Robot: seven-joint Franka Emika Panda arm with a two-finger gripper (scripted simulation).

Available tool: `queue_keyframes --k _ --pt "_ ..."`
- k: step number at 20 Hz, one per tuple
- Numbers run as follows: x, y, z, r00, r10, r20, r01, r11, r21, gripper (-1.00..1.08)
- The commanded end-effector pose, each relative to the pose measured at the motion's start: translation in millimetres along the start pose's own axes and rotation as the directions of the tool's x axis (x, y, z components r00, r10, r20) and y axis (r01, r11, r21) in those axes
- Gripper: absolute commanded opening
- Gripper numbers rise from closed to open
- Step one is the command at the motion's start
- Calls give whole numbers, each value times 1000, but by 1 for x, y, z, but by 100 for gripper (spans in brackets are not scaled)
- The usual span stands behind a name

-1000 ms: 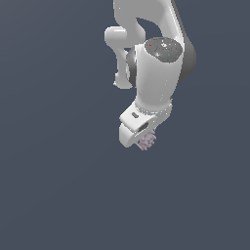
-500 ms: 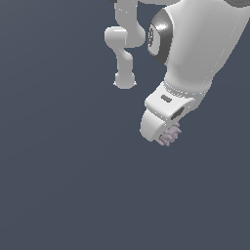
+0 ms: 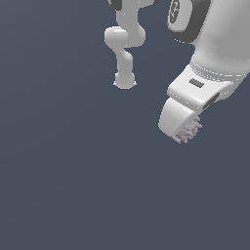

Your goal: Pick up the object and move it to a goal position.

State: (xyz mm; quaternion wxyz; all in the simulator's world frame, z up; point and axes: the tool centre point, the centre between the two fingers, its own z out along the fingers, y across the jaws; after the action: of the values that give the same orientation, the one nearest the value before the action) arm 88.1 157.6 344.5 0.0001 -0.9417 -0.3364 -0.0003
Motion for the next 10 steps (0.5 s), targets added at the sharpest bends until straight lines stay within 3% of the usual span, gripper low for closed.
queue_keyframes --k 1,10 --pt "5 -2 -7 1000 1 0 -1 1000 0 -100" --pt "14 -5 -18 1000 1 0 -1 1000 0 -100"
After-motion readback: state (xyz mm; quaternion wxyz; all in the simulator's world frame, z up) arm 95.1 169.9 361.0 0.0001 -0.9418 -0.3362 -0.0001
